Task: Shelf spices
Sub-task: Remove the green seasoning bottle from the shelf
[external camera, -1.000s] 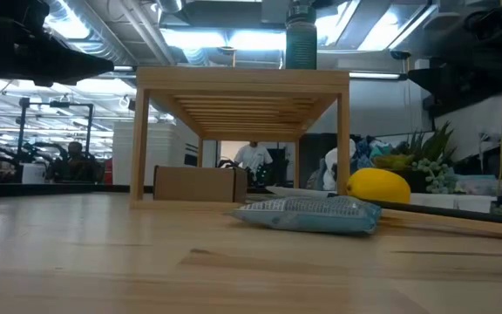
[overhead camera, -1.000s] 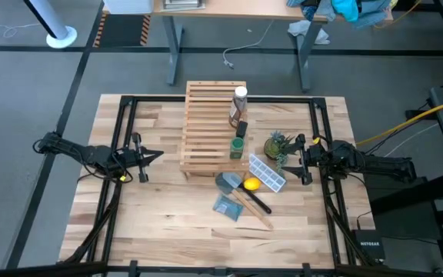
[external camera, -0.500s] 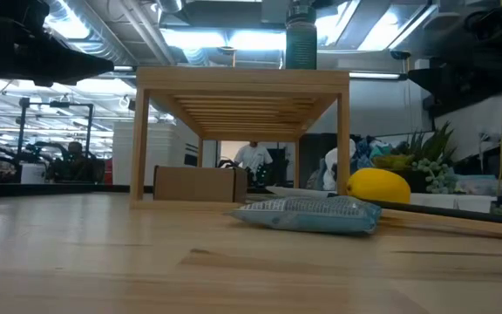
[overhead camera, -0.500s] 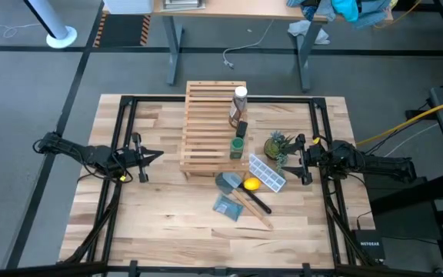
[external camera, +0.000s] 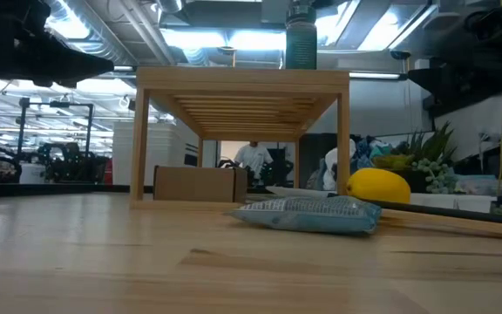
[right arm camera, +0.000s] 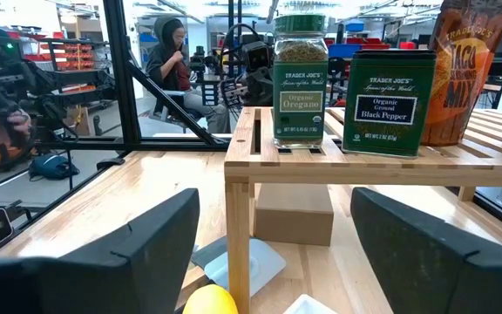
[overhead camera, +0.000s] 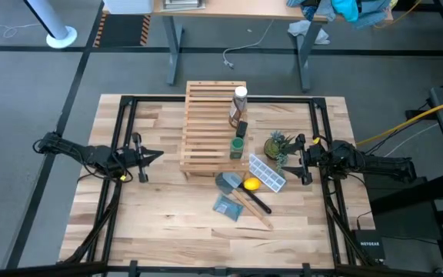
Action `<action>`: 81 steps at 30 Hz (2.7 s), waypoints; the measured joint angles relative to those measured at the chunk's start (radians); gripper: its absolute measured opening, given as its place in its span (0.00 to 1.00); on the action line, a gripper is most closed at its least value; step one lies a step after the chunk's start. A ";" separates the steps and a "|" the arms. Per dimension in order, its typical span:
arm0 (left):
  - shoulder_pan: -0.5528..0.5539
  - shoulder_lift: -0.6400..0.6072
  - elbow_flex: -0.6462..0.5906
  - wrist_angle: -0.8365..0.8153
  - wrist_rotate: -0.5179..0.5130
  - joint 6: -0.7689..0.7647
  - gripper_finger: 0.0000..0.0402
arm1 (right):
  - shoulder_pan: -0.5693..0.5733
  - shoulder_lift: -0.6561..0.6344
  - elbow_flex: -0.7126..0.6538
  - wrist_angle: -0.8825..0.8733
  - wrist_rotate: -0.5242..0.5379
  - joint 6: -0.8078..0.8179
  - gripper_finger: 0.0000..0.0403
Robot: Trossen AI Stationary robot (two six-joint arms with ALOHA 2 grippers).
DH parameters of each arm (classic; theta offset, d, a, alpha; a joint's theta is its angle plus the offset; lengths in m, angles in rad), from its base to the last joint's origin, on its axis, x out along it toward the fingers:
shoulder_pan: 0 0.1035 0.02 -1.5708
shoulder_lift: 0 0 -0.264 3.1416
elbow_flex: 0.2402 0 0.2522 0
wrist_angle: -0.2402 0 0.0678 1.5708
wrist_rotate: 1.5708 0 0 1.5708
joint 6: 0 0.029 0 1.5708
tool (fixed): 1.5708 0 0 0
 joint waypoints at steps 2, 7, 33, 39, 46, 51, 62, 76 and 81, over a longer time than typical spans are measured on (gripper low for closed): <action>0.000 0.000 0.000 0.002 0.001 -0.149 0.00 | 0.000 0.000 0.000 0.000 0.000 0.000 0.76; 0.000 0.000 0.000 0.099 0.000 -0.378 0.00 | 0.000 0.000 0.000 0.001 0.000 0.000 0.76; 0.020 0.000 0.000 0.151 -0.198 -0.302 0.00 | 0.000 0.000 0.000 0.003 -0.002 0.002 0.76; 0.061 0.007 0.000 0.138 -0.271 -0.306 0.00 | 0.000 0.000 0.000 0.003 -0.002 0.002 0.76; 0.064 0.084 0.000 0.242 -0.241 -0.356 0.11 | 0.000 0.000 0.000 0.003 -0.002 0.002 0.76; 0.064 0.175 0.000 0.404 -0.147 -0.302 0.23 | 0.000 0.000 0.000 0.002 -0.002 0.002 0.76; 0.066 0.485 0.031 0.674 -0.145 -0.270 0.40 | 0.000 0.000 0.000 0.002 -0.002 0.002 0.76; 0.144 1.037 0.374 0.733 -0.071 -0.077 0.42 | 0.000 0.000 0.000 0.002 -0.002 0.002 0.76; 0.183 1.243 0.501 0.732 -0.071 -0.065 0.42 | 0.000 0.000 0.000 0.002 -0.002 0.002 0.76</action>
